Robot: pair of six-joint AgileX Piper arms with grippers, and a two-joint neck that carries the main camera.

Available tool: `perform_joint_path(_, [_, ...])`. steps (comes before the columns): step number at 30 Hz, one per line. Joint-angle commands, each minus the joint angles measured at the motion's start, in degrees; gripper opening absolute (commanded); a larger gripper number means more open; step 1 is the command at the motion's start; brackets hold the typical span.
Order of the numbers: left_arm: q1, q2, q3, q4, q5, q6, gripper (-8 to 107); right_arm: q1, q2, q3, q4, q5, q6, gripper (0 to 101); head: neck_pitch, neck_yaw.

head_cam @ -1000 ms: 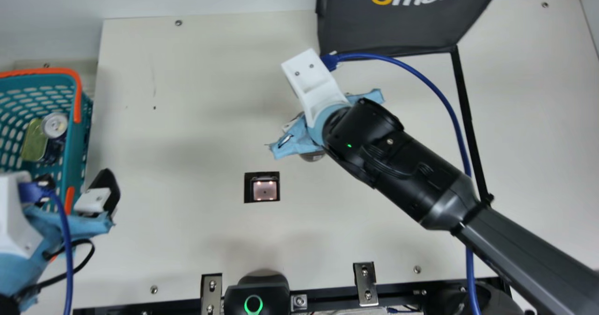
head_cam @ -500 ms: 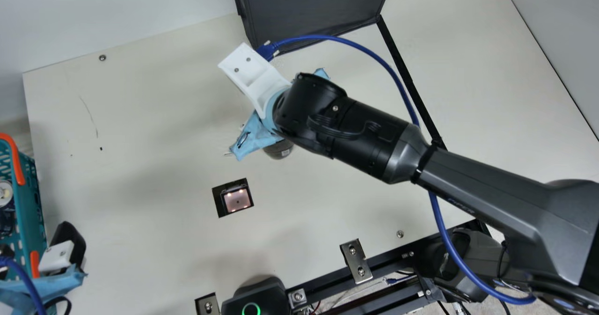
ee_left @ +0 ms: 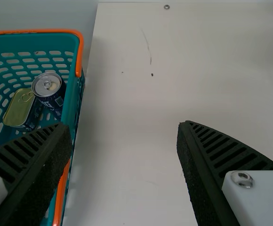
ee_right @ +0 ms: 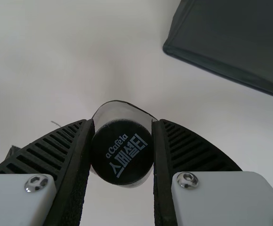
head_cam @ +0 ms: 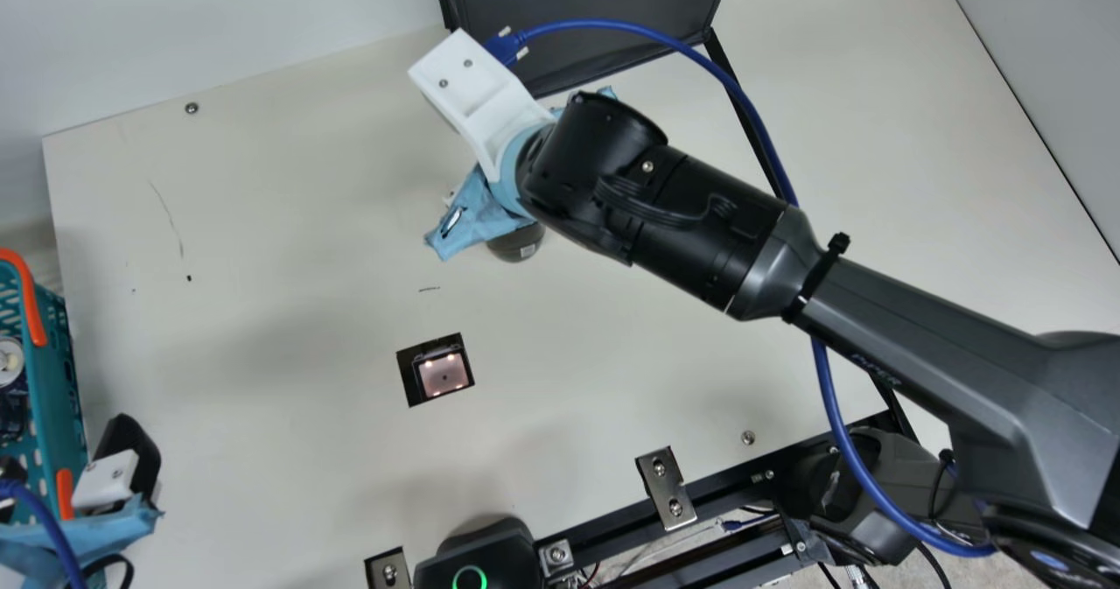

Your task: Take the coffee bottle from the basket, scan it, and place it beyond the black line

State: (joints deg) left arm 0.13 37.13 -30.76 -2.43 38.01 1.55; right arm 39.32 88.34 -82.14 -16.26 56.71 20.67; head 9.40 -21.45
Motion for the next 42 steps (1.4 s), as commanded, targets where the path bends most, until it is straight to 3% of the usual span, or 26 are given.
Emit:
perform_joint_path(1, [0.0, 0.0, 0.0, 0.0, 0.0, 0.0, 90, -0.6, 0.1, -0.5, -0.2, 0.3, 0.1, 0, -1.5, -0.1])
perform_joint_path(18, [0.0, 0.0, 0.0, 0.0, 0.0, 0.0, 90, -9.9, -0.5, -3.7, -0.2, 1.9, -1.1, 0, -1.5, -0.1])
perform_joint_path(42, [0.0, 0.0, 0.0, 0.0, 0.0, 0.0, 90, -27.5, -3.3, -1.6, 3.3, 1.4, -4.3, 0, -1.5, -0.1])
